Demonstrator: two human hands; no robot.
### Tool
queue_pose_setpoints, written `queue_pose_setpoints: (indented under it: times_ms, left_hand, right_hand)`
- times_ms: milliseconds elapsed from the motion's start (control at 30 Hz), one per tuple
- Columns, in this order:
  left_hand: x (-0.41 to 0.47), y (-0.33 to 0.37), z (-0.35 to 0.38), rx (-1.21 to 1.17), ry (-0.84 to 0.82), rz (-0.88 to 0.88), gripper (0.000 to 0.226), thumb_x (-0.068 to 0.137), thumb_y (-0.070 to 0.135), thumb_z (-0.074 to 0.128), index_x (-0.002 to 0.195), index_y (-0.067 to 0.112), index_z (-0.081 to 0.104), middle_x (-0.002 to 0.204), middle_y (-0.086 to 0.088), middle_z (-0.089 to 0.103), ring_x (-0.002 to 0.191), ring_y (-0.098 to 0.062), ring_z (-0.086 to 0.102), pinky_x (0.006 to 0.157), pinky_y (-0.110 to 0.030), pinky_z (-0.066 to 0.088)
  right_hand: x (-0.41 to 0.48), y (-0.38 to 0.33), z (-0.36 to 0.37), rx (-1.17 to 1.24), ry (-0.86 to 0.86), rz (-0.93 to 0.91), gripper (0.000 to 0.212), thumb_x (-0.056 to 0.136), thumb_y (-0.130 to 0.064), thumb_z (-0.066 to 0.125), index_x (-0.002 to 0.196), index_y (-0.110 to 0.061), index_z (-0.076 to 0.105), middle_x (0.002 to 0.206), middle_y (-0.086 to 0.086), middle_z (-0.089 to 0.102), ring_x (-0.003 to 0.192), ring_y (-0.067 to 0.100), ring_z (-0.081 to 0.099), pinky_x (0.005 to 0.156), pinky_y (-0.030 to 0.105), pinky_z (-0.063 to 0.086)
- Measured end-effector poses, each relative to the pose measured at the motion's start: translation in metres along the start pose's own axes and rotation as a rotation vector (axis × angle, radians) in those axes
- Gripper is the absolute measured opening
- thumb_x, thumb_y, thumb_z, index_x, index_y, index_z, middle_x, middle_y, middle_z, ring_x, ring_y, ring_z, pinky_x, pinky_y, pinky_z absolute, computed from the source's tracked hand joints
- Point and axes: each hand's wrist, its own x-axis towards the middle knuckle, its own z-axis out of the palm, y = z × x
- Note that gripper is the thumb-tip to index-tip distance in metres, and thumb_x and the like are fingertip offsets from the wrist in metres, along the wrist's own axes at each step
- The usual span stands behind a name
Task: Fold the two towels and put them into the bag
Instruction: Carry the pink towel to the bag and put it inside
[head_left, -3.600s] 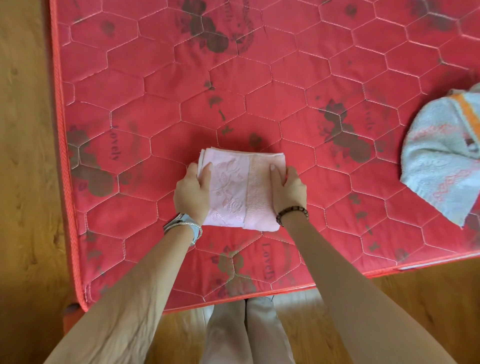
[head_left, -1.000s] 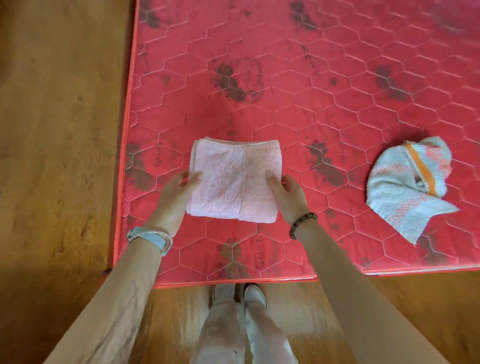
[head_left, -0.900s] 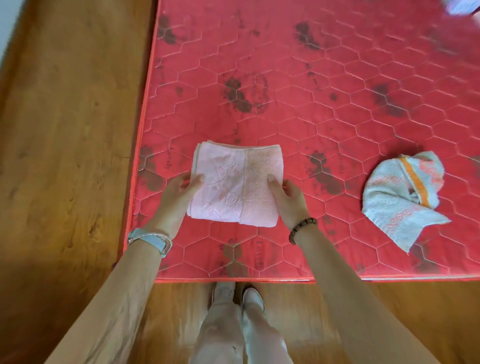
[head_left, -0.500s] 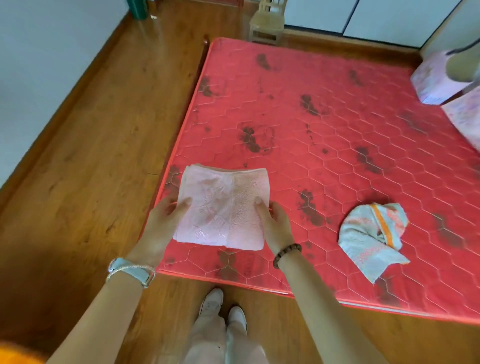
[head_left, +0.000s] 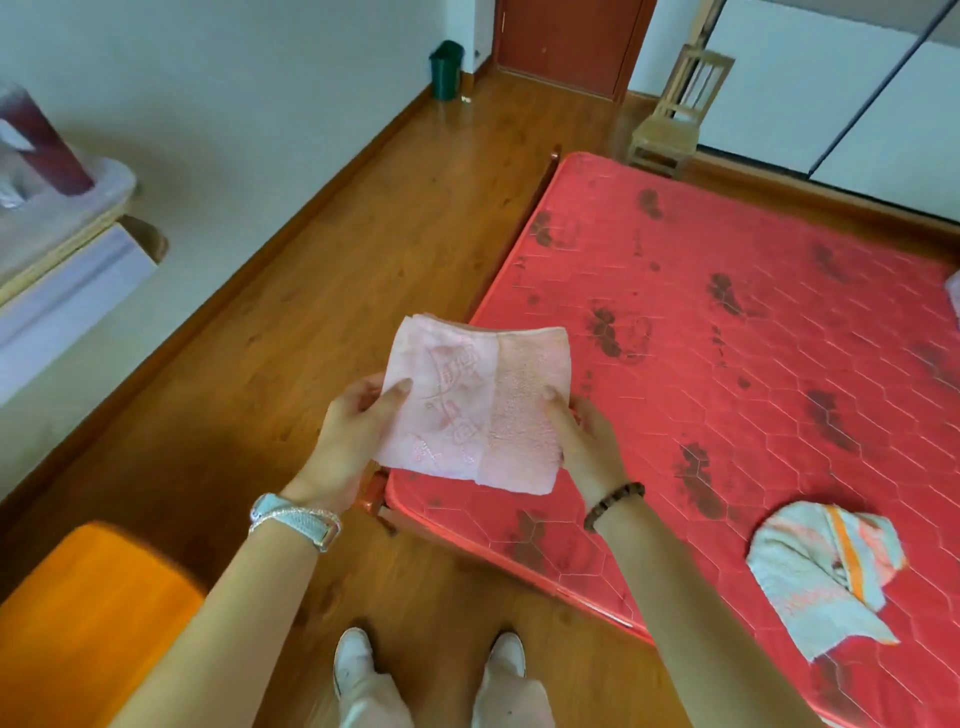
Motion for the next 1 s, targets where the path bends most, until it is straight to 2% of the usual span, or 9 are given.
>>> queue_pose_setpoints:
  times_ms: [67, 167, 333, 433, 567, 667, 800, 933, 1000]
  left_hand:
    - [-0.002, 0.005, -0.030, -0.023, 0.006, -0.007, 0.032, 0.094, 0.038, 0.065, 0.118, 0.017, 0.065, 0.112, -0.004, 0.074, 0.101, -0.022, 0.072, 0.090, -0.044, 0.058]
    - [-0.001, 0.012, -0.075, -0.043, 0.021, 0.000, 0.033, 0.094, 0.037, 0.065, 0.119, 0.015, 0.064, 0.112, -0.004, 0.074, 0.100, -0.021, 0.072, 0.084, -0.037, 0.059]
    - [0.010, 0.021, -0.157, -0.031, 0.038, 0.011, 0.034, 0.095, 0.040, 0.064, 0.119, 0.016, 0.064, 0.111, -0.003, 0.073, 0.099, -0.021, 0.072, 0.083, -0.036, 0.059]
    - [0.021, 0.025, -0.197, -0.004, 0.041, 0.016, 0.039, 0.094, 0.042, 0.062, 0.123, 0.016, 0.061, 0.112, -0.002, 0.072, 0.101, -0.021, 0.071, 0.085, -0.036, 0.058]
    - [0.031, 0.029, -0.238, 0.013, 0.066, 0.009, 0.041, 0.095, 0.042, 0.062, 0.126, 0.017, 0.059, 0.113, -0.002, 0.071, 0.101, -0.020, 0.070, 0.084, -0.033, 0.059]
    - [0.040, 0.029, -0.263, 0.029, 0.085, 0.014, 0.037, 0.096, 0.041, 0.061, 0.125, 0.019, 0.059, 0.113, -0.002, 0.069, 0.103, -0.020, 0.069, 0.083, -0.032, 0.058]
    - [0.051, 0.027, -0.280, 0.012, 0.091, 0.002, 0.036, 0.097, 0.038, 0.060, 0.127, 0.018, 0.058, 0.112, -0.001, 0.069, 0.102, -0.019, 0.069, 0.076, -0.027, 0.056]
    - [0.065, 0.031, -0.291, -0.005, 0.095, 0.002, 0.038, 0.097, 0.037, 0.060, 0.128, 0.016, 0.057, 0.114, -0.004, 0.069, 0.103, -0.021, 0.068, 0.078, -0.029, 0.057]
    - [0.077, 0.035, -0.296, 0.001, 0.107, 0.003, 0.039, 0.097, 0.037, 0.060, 0.128, 0.015, 0.058, 0.115, -0.005, 0.069, 0.103, -0.022, 0.068, 0.078, -0.028, 0.057]
  right_hand:
    - [-0.002, -0.011, 0.026, -0.013, -0.030, -0.022, 0.042, 0.089, -0.055, 0.056, 0.106, -0.017, 0.061, 0.103, 0.002, 0.064, 0.099, 0.023, 0.063, 0.084, 0.042, 0.053]
    - [-0.006, -0.028, 0.068, -0.023, -0.073, -0.031, 0.037, 0.091, -0.052, 0.055, 0.107, -0.019, 0.061, 0.107, 0.002, 0.065, 0.101, 0.022, 0.063, 0.086, 0.043, 0.053]
    - [-0.012, -0.050, 0.147, -0.022, -0.140, -0.046, 0.041, 0.086, -0.059, 0.056, 0.103, -0.022, 0.064, 0.104, 0.009, 0.066, 0.099, 0.026, 0.064, 0.083, 0.045, 0.052]
    - [-0.011, -0.058, 0.191, -0.021, -0.134, -0.054, 0.054, 0.085, -0.061, 0.056, 0.104, -0.011, 0.064, 0.096, 0.010, 0.064, 0.091, 0.025, 0.063, 0.080, 0.043, 0.051]
    - [-0.008, -0.061, 0.236, 0.013, -0.123, 0.013, 0.041, 0.091, -0.052, 0.056, 0.111, -0.017, 0.063, 0.110, 0.005, 0.067, 0.103, 0.022, 0.064, 0.092, 0.046, 0.052]
    - [-0.004, -0.061, 0.263, -0.004, -0.150, 0.031, 0.045, 0.088, -0.058, 0.055, 0.106, -0.018, 0.064, 0.103, -0.001, 0.067, 0.101, 0.021, 0.064, 0.088, 0.043, 0.054]
    - [0.004, -0.060, 0.283, -0.015, -0.148, 0.036, 0.032, 0.091, -0.054, 0.054, 0.089, -0.022, 0.061, 0.083, -0.009, 0.058, 0.086, 0.015, 0.058, 0.077, 0.034, 0.048]
    - [0.020, -0.069, 0.297, -0.070, -0.156, 0.052, 0.045, 0.090, -0.056, 0.053, 0.109, -0.017, 0.063, 0.097, -0.004, 0.062, 0.098, 0.018, 0.061, 0.089, 0.041, 0.051]
    - [0.033, -0.076, 0.305, -0.087, -0.167, 0.045, 0.040, 0.091, -0.055, 0.052, 0.104, -0.019, 0.064, 0.097, -0.002, 0.062, 0.096, 0.020, 0.061, 0.088, 0.041, 0.050]
